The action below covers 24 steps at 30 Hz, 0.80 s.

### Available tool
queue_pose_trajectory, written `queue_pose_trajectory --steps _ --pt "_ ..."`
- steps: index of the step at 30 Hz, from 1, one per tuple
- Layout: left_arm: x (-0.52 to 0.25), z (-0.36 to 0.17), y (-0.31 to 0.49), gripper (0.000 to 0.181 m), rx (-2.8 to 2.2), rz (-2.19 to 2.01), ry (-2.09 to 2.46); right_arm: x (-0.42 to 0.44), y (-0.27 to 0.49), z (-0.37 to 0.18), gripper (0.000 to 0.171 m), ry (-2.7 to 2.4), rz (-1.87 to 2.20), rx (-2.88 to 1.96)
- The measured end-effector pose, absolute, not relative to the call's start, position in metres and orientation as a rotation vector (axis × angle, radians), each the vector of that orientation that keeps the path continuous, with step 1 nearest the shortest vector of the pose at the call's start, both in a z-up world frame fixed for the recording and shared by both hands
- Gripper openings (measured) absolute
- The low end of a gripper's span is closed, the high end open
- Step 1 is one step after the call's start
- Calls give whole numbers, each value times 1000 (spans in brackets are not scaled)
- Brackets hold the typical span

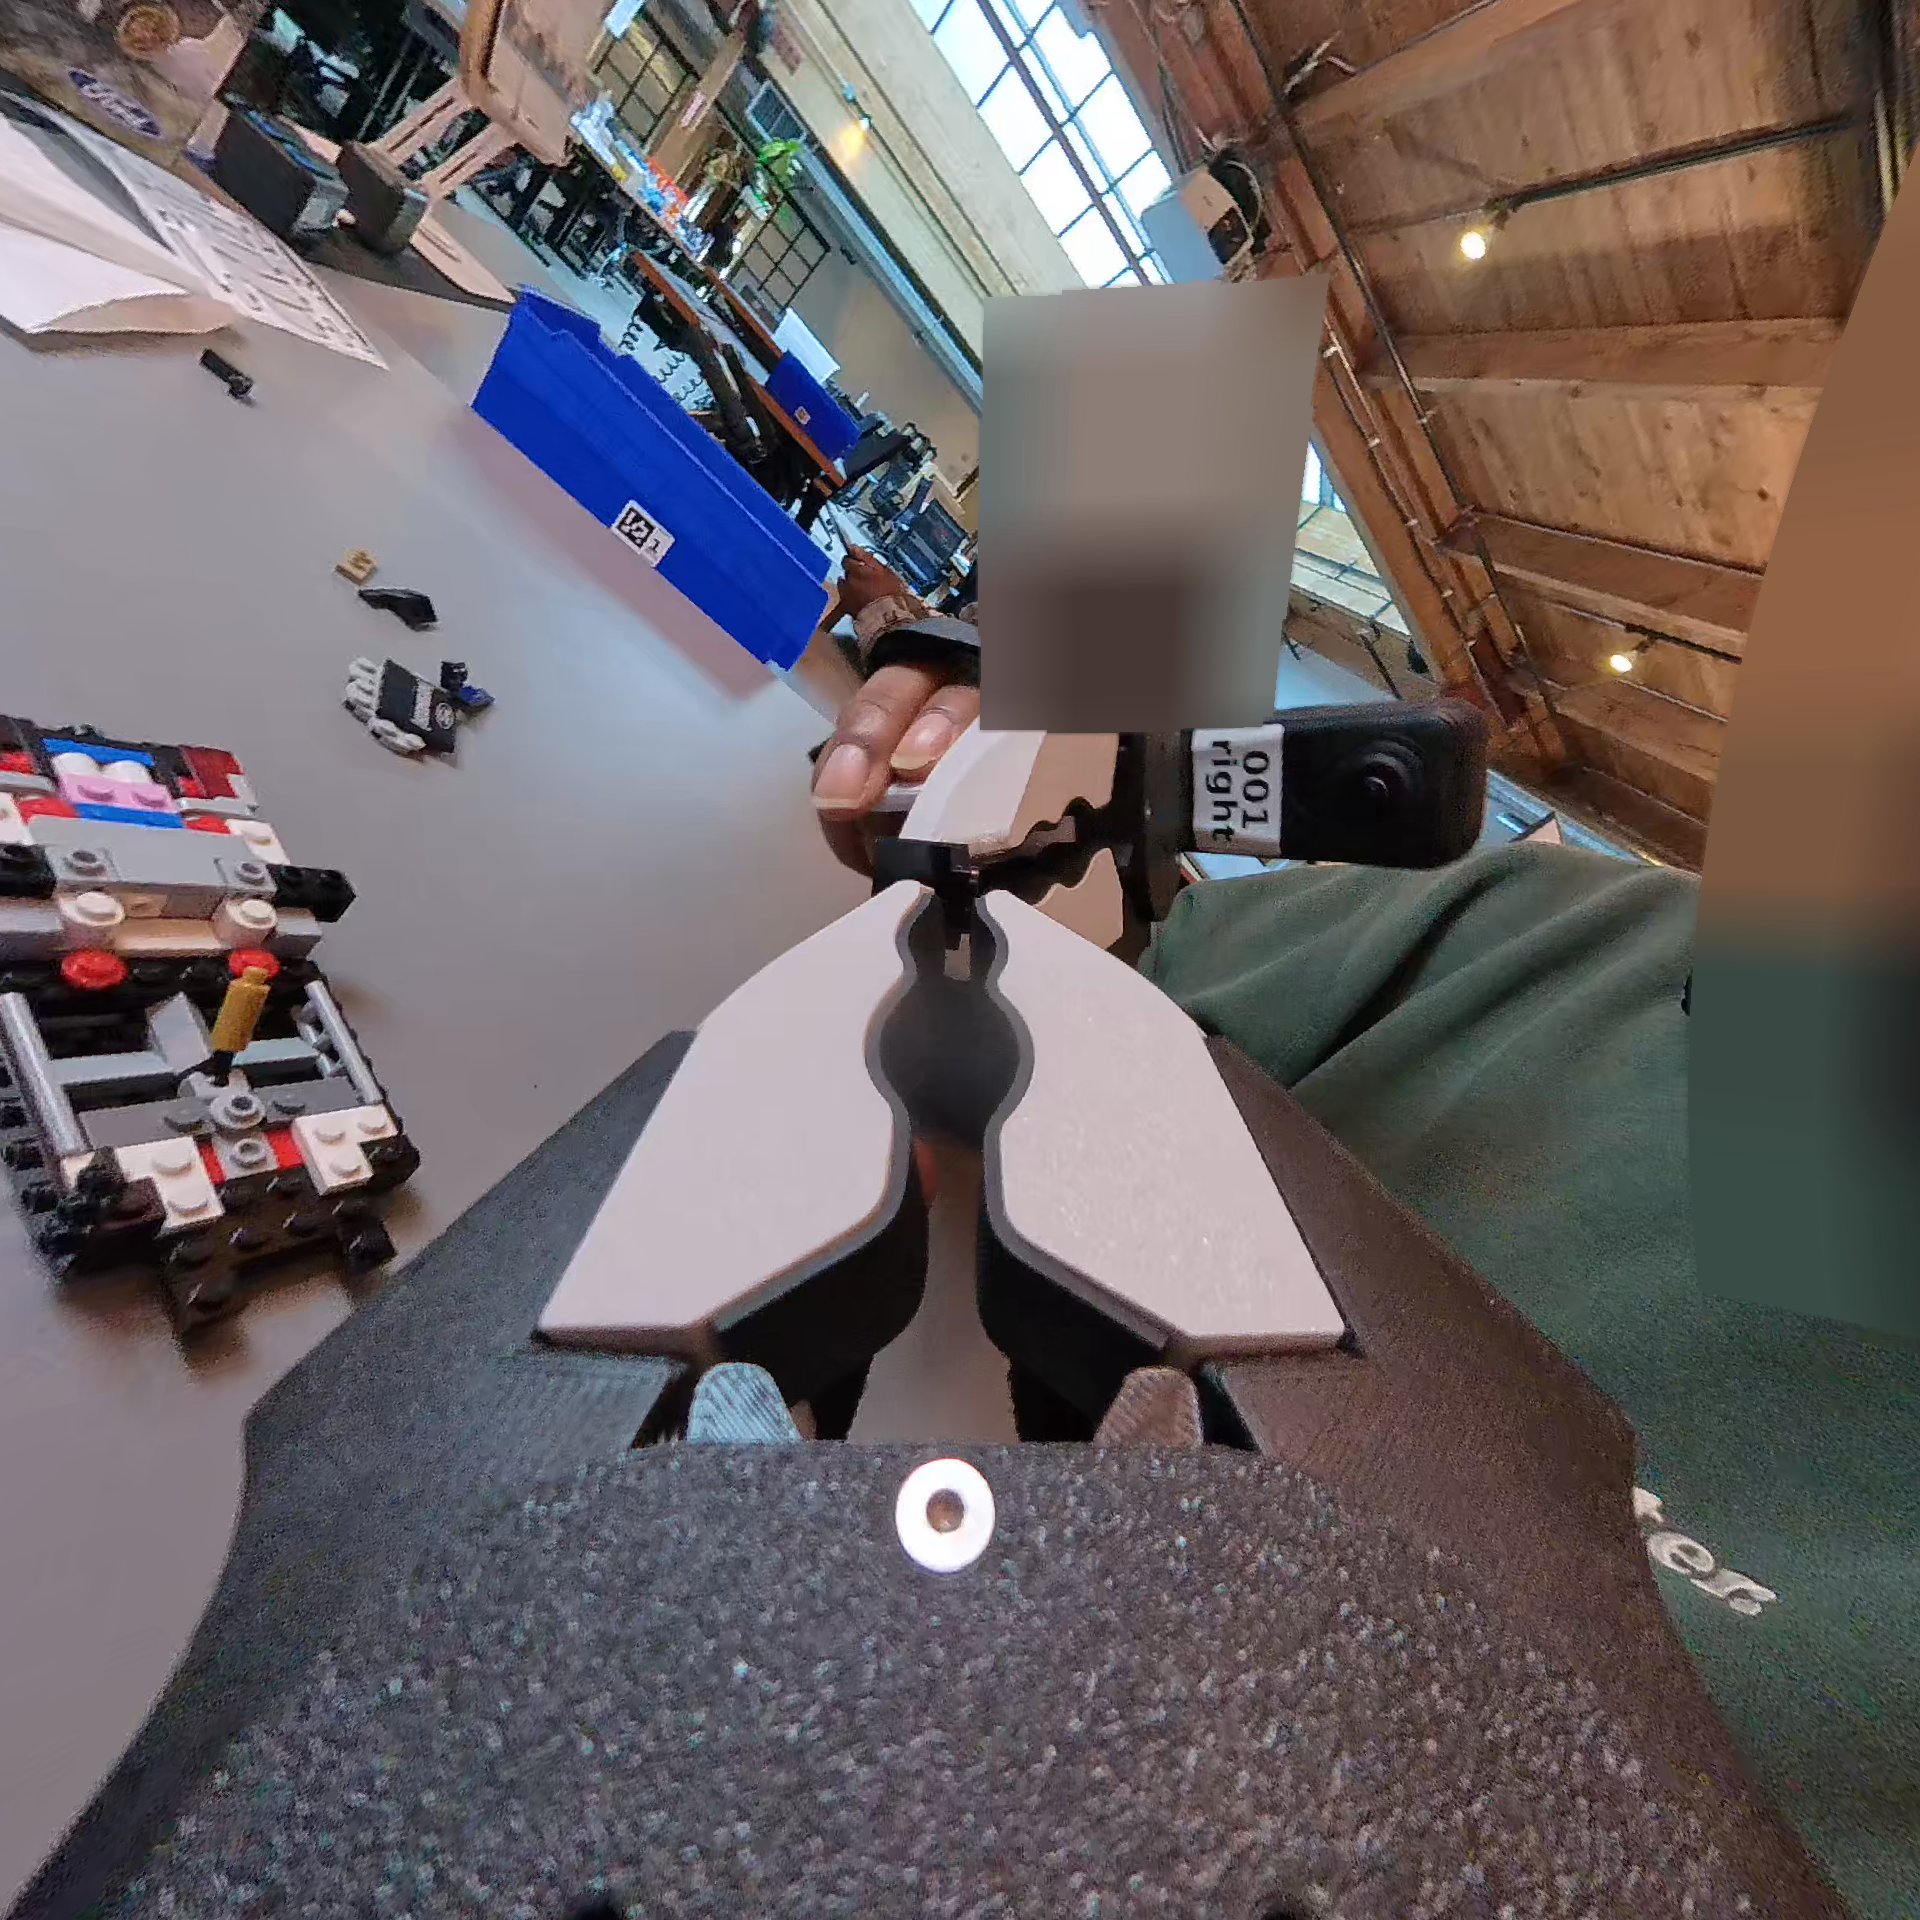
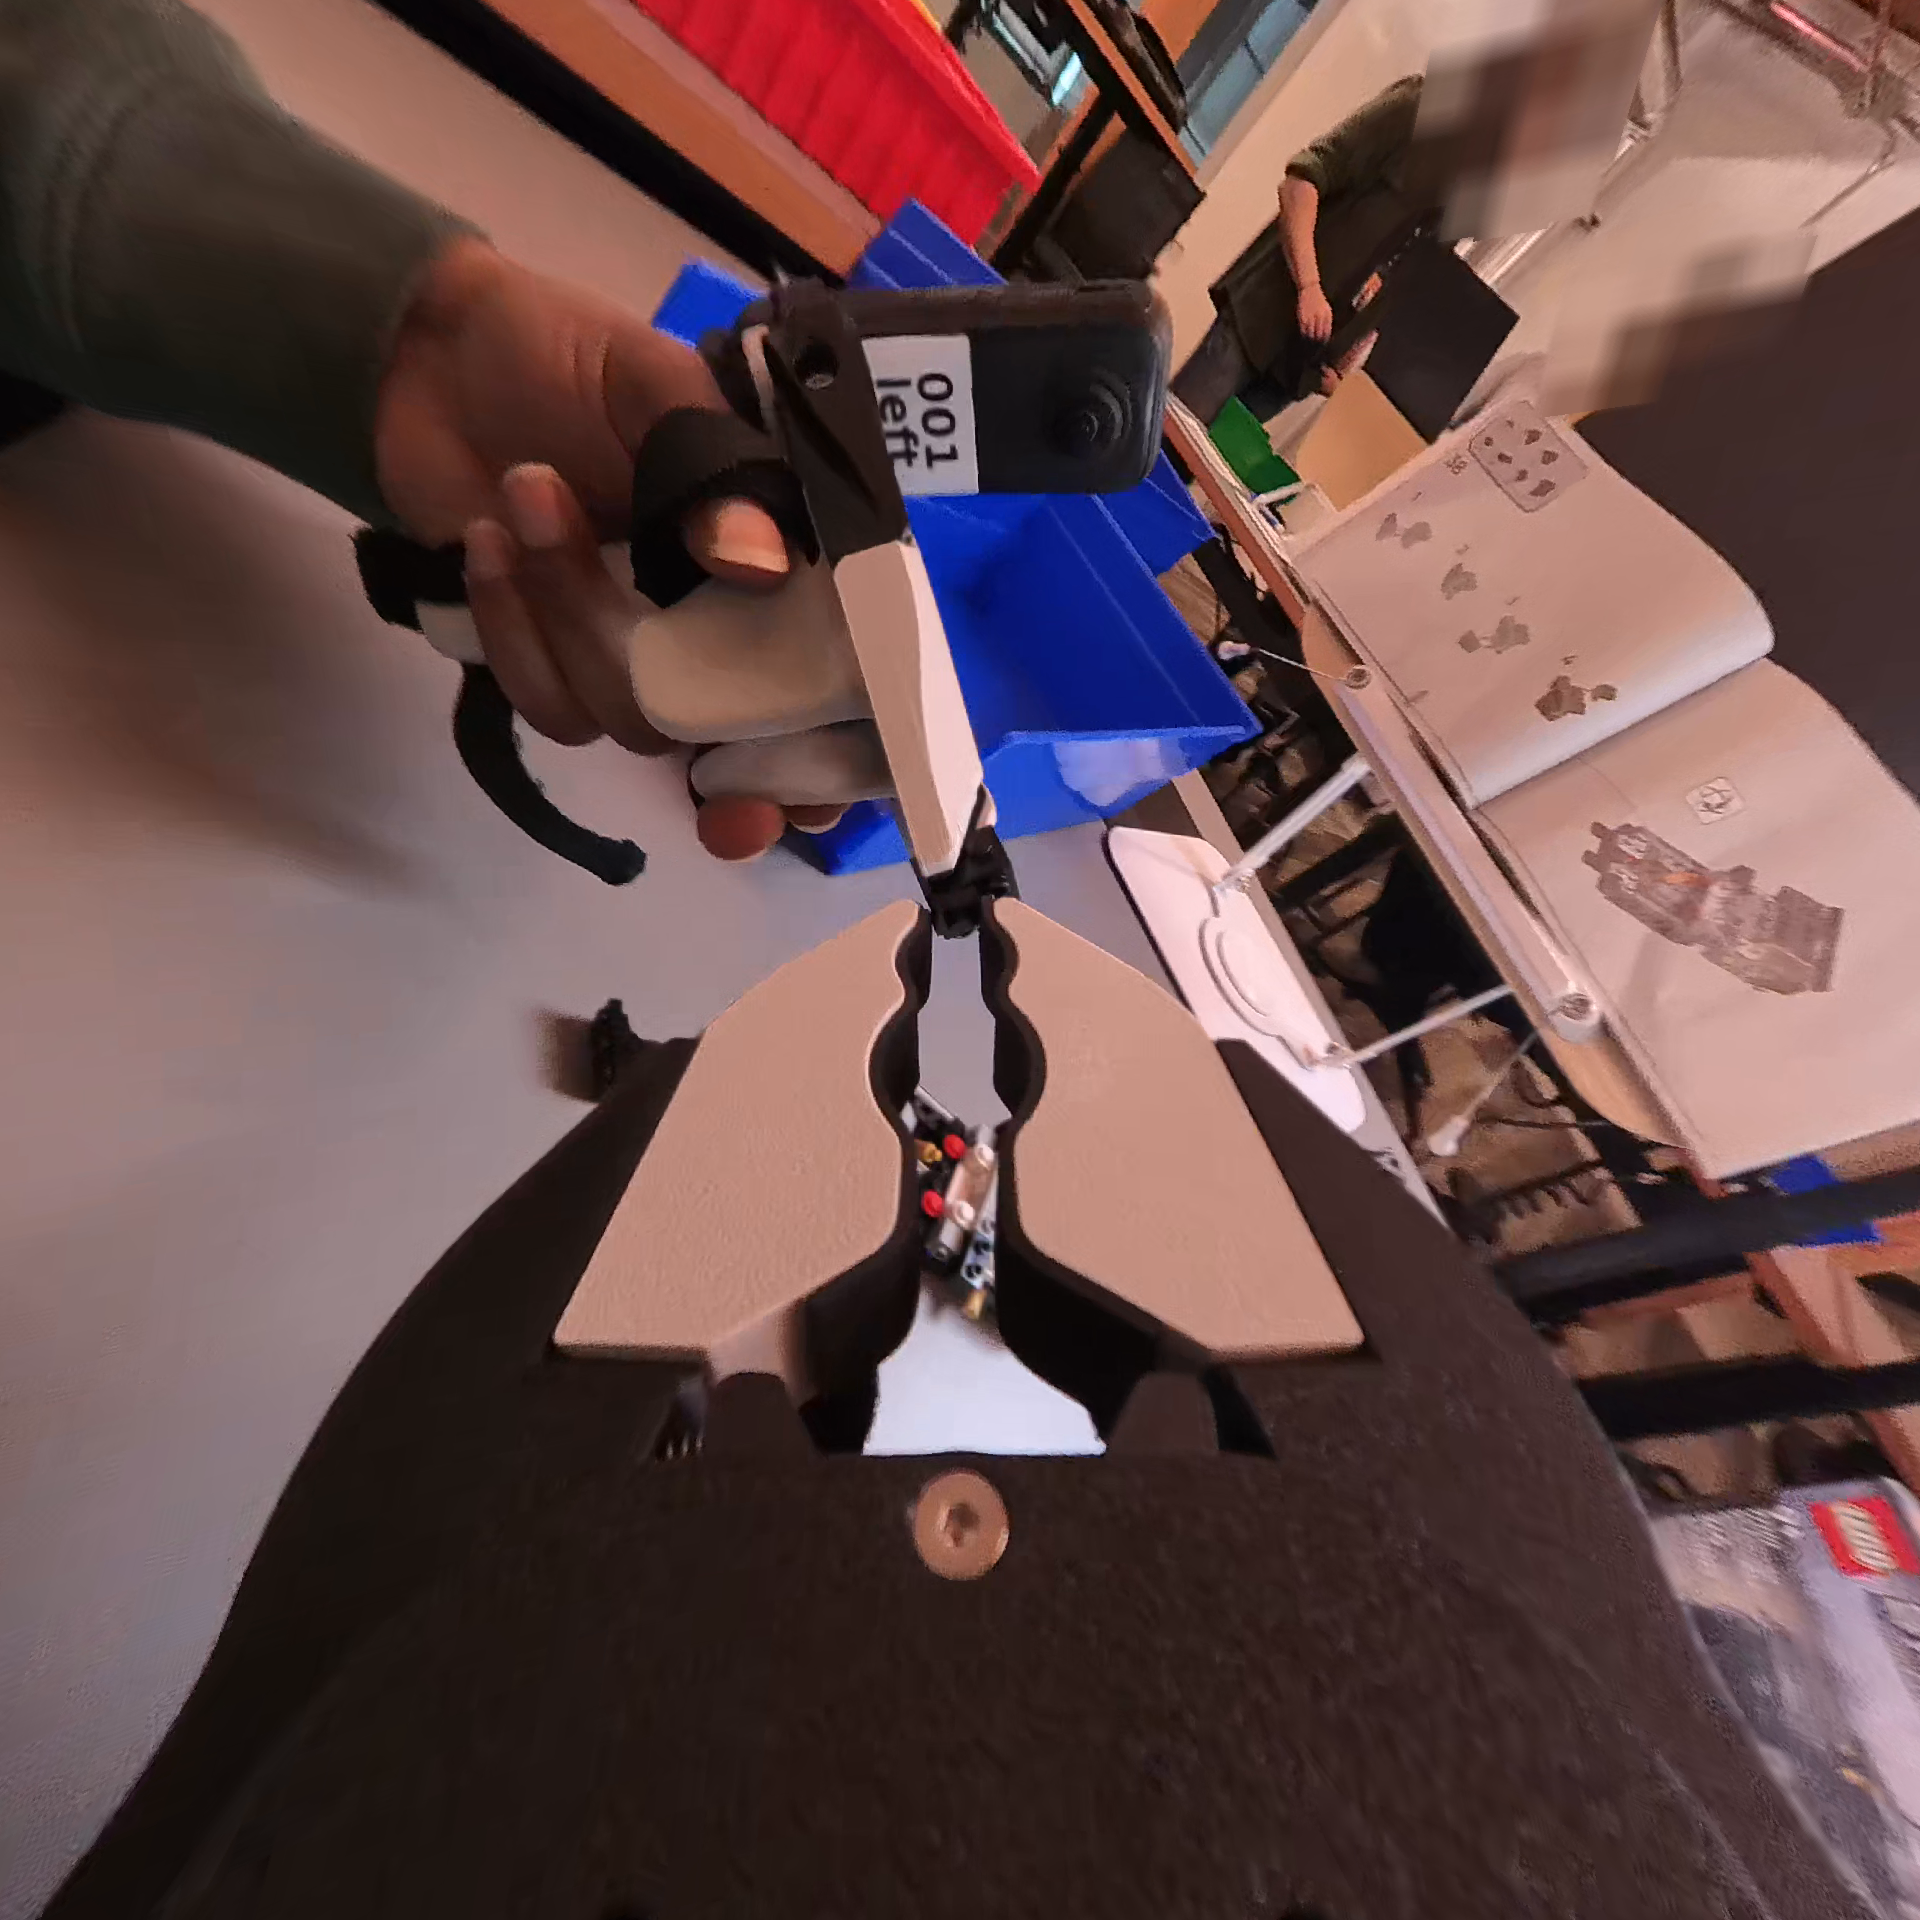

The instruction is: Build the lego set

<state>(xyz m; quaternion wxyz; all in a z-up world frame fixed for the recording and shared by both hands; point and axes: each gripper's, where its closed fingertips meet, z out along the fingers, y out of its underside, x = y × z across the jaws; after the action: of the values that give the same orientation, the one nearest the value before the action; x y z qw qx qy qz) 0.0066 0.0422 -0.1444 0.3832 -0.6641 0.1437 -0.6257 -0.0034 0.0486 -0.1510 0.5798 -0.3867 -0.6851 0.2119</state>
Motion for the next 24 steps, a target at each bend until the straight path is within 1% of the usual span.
queue_pose_trajectory --steps 3,8,12,24 --pt "8 -153 46 5 -1750 -1544 358 -4 53 -157 10 -1624 378 -897" --pt "5 -168 51 5 -1855 -1451 344 -6 59 -173 9 -1684 226 -909" --pt "4 -173 51 5 -1888 -1399 375 -6 59 -177 8 -1721 262 -915" --pt "8 -168 45 5 -1859 -1420 435 -2 53 -173 8 -1742 391 -900"
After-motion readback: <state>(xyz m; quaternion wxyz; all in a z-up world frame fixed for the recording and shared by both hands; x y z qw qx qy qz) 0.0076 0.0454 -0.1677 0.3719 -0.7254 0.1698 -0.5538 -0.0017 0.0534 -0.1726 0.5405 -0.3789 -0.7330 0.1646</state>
